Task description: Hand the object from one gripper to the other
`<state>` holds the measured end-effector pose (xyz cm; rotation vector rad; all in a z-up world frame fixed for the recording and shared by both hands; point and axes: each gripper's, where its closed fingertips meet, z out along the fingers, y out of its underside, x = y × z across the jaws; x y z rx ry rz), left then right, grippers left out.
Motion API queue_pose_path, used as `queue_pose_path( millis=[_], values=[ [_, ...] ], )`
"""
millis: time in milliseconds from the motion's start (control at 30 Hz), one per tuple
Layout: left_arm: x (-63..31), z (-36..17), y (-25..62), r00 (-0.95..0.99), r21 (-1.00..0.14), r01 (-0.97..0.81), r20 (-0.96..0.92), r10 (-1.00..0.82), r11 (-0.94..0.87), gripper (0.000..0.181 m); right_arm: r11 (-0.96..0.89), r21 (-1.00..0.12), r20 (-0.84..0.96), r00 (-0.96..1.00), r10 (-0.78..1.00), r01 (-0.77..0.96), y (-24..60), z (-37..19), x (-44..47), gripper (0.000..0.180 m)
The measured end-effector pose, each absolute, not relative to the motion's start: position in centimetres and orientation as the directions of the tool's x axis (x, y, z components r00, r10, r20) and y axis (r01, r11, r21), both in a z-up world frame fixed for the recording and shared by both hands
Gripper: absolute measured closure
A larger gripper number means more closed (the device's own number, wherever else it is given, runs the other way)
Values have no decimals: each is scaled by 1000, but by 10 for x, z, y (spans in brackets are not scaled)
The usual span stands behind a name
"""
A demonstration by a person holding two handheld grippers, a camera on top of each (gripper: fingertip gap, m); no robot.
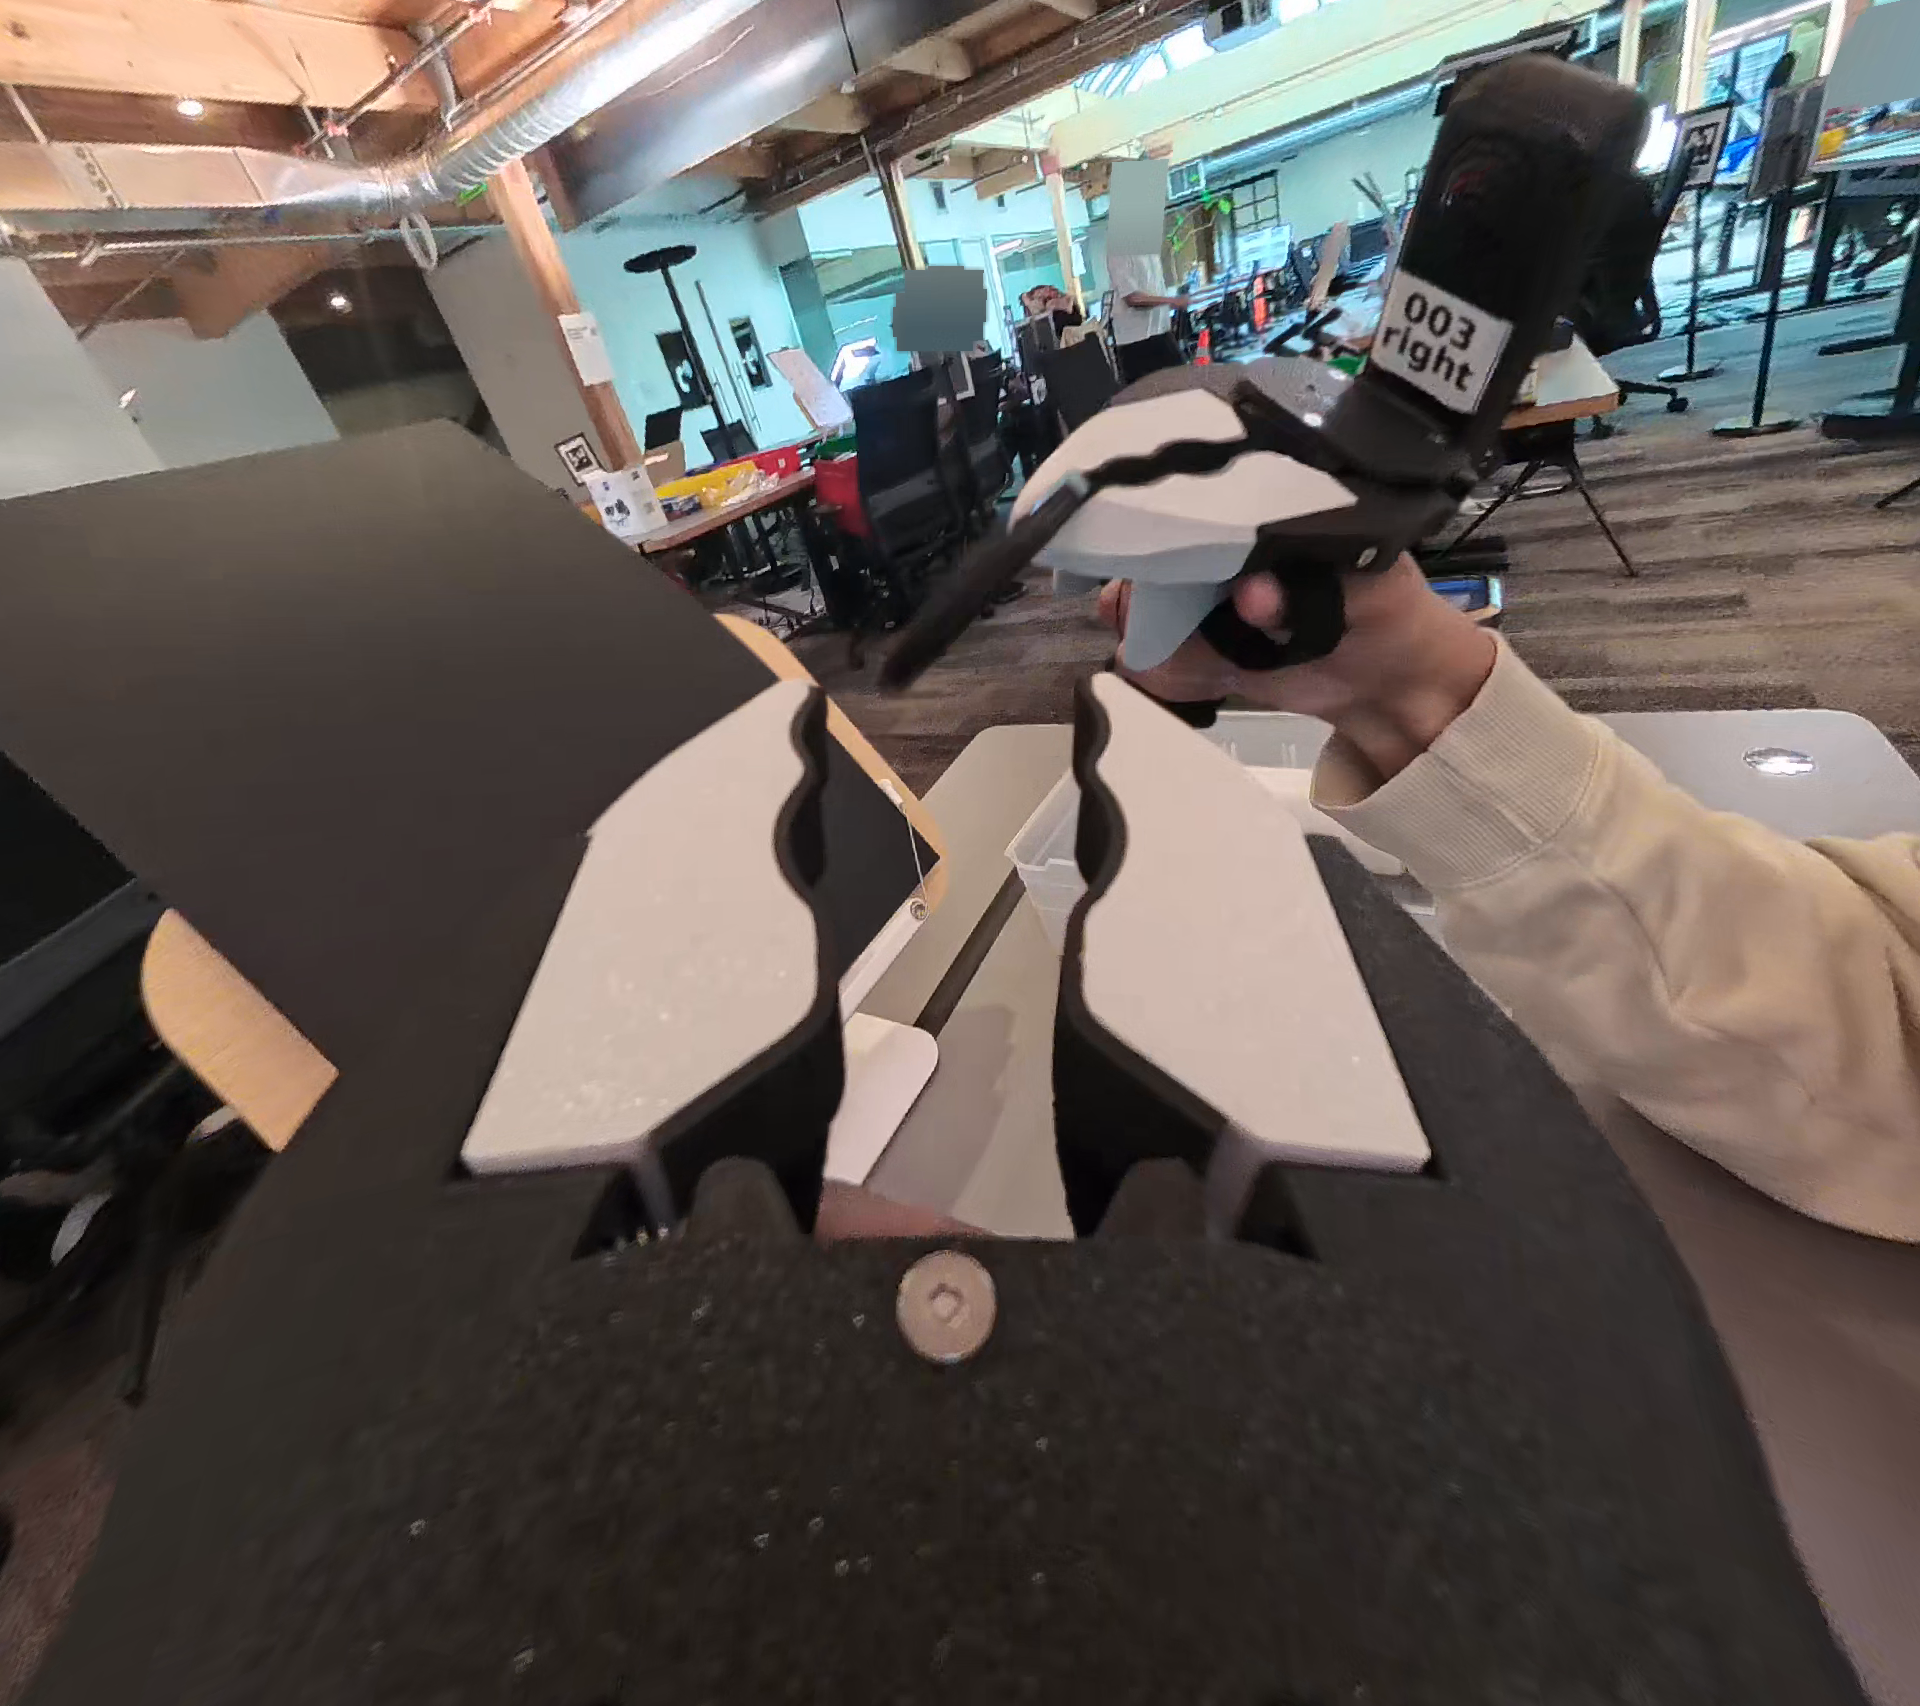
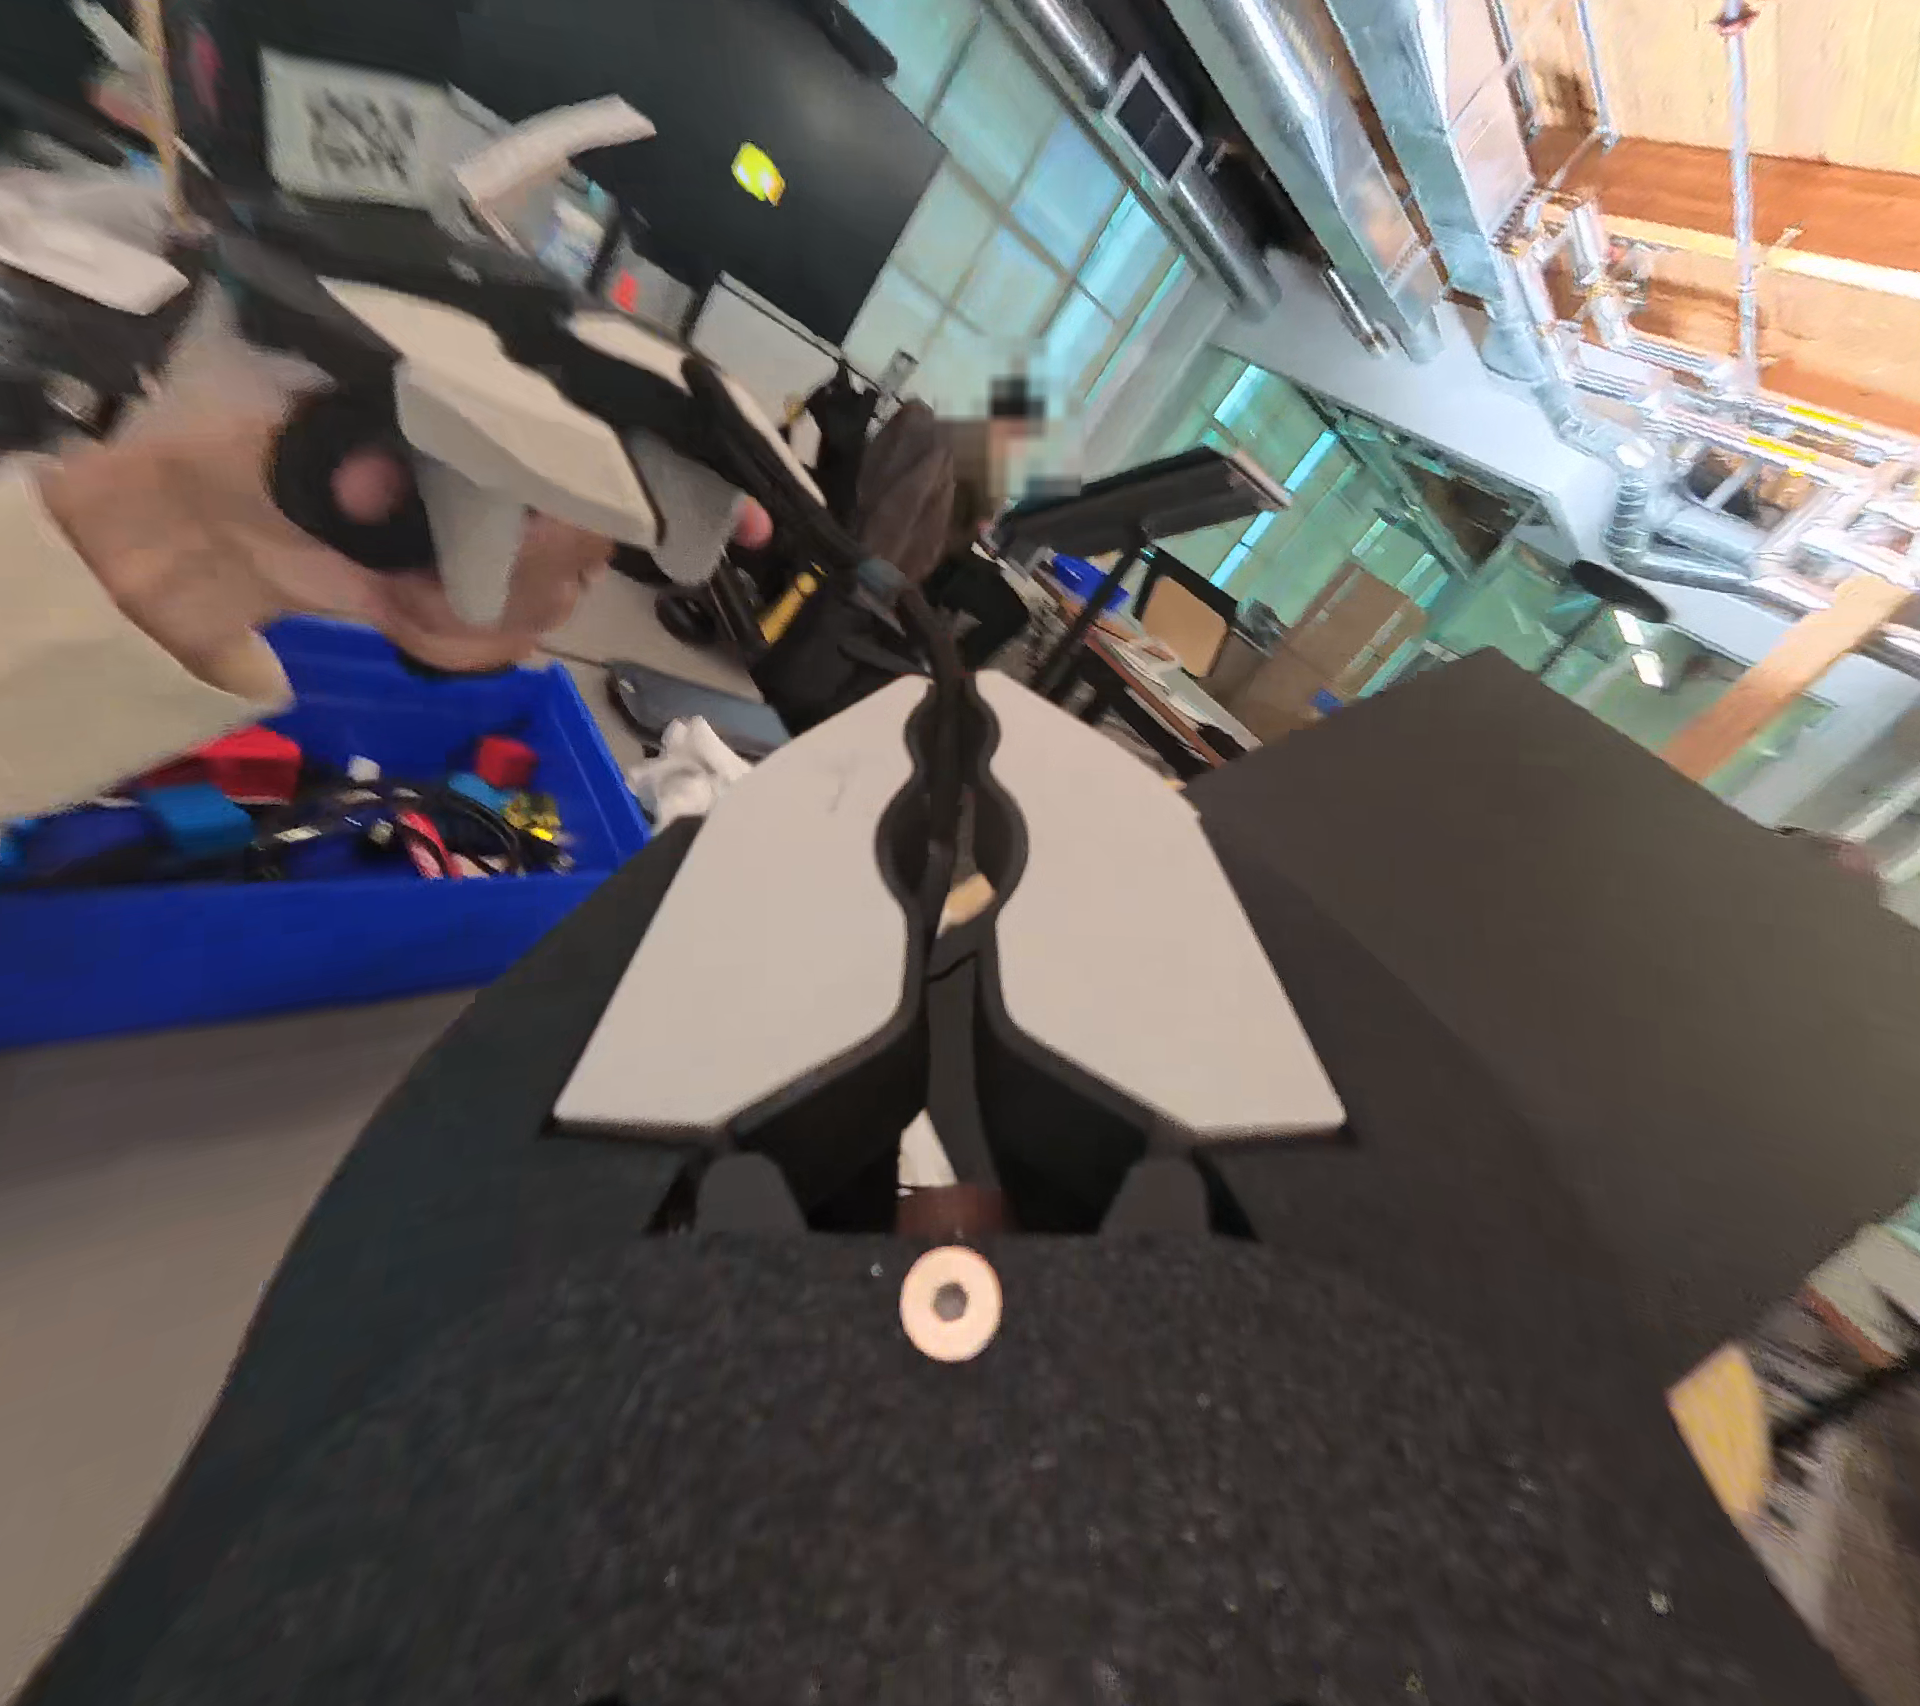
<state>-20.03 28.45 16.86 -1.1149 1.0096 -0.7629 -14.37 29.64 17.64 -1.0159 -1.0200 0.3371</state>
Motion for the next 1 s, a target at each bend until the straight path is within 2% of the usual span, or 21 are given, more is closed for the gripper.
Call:
queue_pose_path(
  millis=[100,200,333,400,433,600,800,833,900,1000],
  values=[
    [-203,168,287,345,-954,56,-257,-903,293,136,503,-855,494,497,714,127,288,182,-146,176],
    [-204,182,276,291,-936,188,-238,-927,299,139,468,-883,438,418,796,35,276,183,-155,176],
    [-200,192,250,217,-902,256,-296,-930,347,143,374,-926,338,324,883,-54,270,178,-179,176],
    [-200,195,244,223,-882,270,-333,-916,386,160,348,-937,323,300,897,-30,272,169,-192,176],
    [-203,199,243,234,-870,289,-340,-911,399,179,344,-939,325,298,897,-13,274,164,-197,176],
    [-211,196,255,238,-903,256,-287,-928,345,180,317,-948,298,283,912,-22,277,157,-203,176],
    [-208,193,251,213,-910,236,-294,-932,341,180,367,-930,358,305,882,29,274,155,-198,175],
    [-207,192,251,214,-912,223,-299,-930,344,180,365,-930,359,302,883,39,273,153,-197,169],
    [-205,188,255,233,-921,180,-302,-924,346,180,351,-932,361,290,886,89,273,147,-193,146],
    [-202,180,262,266,-928,106,-319,-910,356,180,377,-904,424,302,854,203,275,136,-183,134]
  ],
)
